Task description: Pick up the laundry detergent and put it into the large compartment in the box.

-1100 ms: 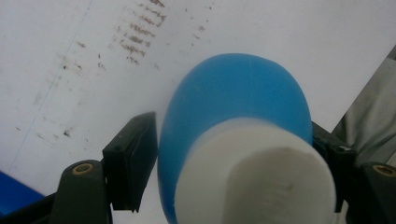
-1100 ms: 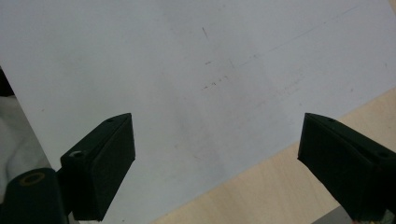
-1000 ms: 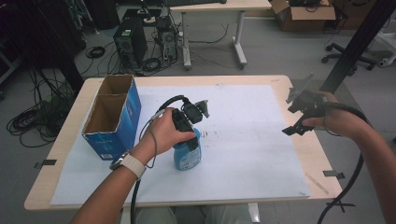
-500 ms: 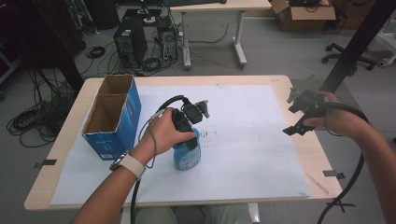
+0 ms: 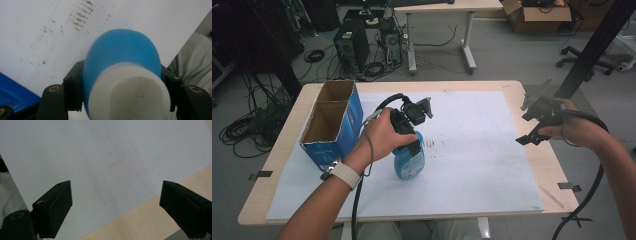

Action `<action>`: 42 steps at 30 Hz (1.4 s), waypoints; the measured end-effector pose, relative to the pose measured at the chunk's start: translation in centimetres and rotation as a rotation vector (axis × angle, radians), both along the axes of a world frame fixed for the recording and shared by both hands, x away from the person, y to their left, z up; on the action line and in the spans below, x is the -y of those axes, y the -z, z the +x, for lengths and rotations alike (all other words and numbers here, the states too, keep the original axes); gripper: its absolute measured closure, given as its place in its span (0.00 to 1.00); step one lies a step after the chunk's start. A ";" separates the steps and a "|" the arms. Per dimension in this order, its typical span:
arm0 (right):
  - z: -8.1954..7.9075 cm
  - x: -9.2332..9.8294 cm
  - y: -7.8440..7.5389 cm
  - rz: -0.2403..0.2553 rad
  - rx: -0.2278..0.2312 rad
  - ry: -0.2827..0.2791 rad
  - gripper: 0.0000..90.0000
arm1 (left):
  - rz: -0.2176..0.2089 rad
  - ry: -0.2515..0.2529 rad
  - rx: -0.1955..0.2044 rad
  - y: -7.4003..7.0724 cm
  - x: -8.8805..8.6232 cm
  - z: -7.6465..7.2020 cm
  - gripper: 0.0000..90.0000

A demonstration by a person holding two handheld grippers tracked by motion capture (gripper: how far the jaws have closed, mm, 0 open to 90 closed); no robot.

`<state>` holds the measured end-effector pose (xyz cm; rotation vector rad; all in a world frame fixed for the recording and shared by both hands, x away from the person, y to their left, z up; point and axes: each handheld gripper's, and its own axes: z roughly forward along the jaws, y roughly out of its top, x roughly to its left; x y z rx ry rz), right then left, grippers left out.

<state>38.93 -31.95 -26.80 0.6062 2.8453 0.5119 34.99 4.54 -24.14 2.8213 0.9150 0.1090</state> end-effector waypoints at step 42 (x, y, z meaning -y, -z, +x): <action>-0.1 0.3 -0.5 0.007 0.008 0.012 0.12 | 0.031 -0.585 0.052 -19.1 -12.1 4.3 0.41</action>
